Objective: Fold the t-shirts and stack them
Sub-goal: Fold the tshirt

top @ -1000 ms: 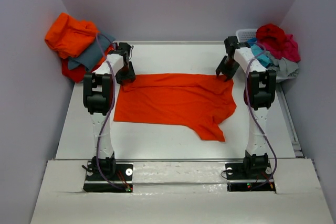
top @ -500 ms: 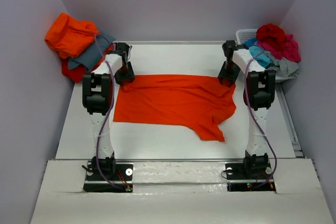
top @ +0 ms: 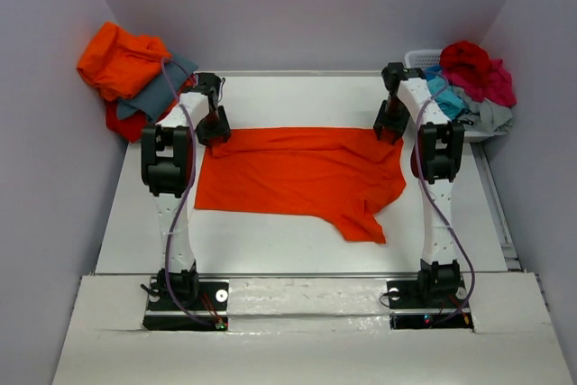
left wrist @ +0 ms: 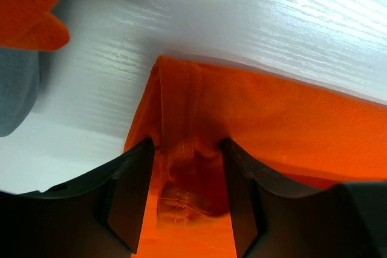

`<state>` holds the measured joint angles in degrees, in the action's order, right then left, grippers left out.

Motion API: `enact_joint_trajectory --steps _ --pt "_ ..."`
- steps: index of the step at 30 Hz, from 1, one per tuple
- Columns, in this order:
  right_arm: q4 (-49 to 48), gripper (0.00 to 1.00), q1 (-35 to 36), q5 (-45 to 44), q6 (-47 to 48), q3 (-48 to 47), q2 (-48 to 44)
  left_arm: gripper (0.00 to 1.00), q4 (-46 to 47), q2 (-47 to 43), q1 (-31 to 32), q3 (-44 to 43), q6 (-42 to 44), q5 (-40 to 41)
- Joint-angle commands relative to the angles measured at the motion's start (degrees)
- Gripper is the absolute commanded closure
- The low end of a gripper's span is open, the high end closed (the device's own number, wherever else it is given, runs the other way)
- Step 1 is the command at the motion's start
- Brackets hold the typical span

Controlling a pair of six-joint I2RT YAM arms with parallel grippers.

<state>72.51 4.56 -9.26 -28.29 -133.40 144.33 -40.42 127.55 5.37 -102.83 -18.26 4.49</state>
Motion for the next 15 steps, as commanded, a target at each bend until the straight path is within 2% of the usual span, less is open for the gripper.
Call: enact_joint_trajectory --steps 1,15 --pt "-2.37 0.47 -1.83 -0.33 1.31 -3.17 4.55 0.39 -2.82 1.91 -0.8 -3.08 0.86 0.08" --pt "-7.29 0.43 -1.83 1.34 6.49 -11.34 7.01 0.37 -5.36 9.74 -0.8 -12.12 0.16 0.08"
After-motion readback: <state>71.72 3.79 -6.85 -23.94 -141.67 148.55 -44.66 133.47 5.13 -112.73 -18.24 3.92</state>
